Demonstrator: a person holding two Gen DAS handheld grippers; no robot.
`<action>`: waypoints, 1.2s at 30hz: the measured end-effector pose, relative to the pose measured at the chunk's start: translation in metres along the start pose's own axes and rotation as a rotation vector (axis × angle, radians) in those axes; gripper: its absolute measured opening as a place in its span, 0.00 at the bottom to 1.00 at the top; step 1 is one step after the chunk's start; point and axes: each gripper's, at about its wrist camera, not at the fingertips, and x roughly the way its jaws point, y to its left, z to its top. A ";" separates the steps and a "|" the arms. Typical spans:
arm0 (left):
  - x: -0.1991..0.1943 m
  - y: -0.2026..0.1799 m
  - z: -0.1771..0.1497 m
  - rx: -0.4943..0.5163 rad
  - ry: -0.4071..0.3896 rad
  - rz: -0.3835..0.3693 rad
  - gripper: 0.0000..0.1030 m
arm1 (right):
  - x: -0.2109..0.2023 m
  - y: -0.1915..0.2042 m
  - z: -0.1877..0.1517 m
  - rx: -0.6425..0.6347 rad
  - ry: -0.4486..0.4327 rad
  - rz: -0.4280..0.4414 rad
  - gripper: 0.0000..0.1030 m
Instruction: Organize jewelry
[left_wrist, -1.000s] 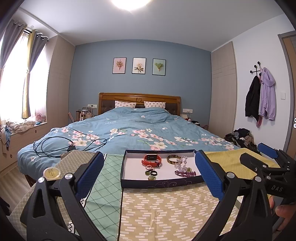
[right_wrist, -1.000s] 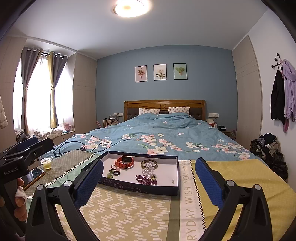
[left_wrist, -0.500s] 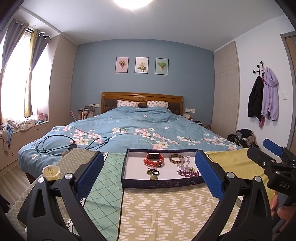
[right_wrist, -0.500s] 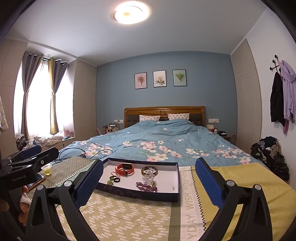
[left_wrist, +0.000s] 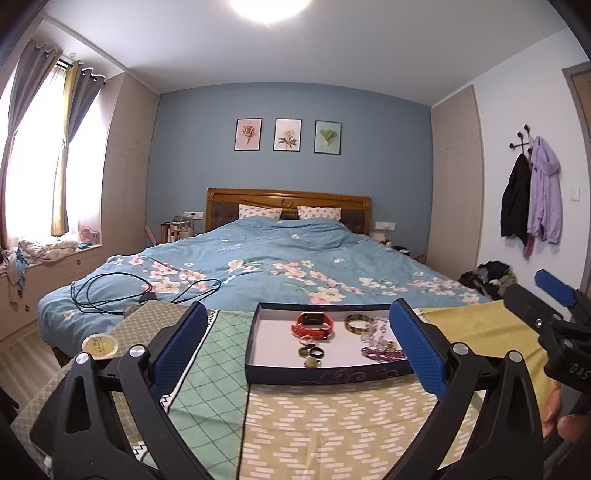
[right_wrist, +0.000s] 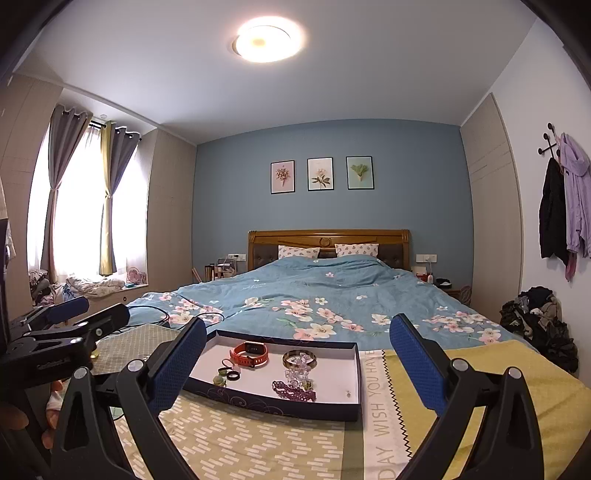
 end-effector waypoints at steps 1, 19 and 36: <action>0.002 0.001 0.001 0.000 -0.001 0.003 0.94 | 0.000 0.000 0.000 -0.001 -0.001 0.002 0.93; 0.019 0.001 0.001 0.000 0.034 0.011 0.94 | 0.009 -0.008 0.003 0.024 0.026 0.001 0.93; 0.020 -0.002 -0.001 0.004 0.037 0.011 0.94 | 0.013 -0.007 0.001 0.021 0.046 0.004 0.93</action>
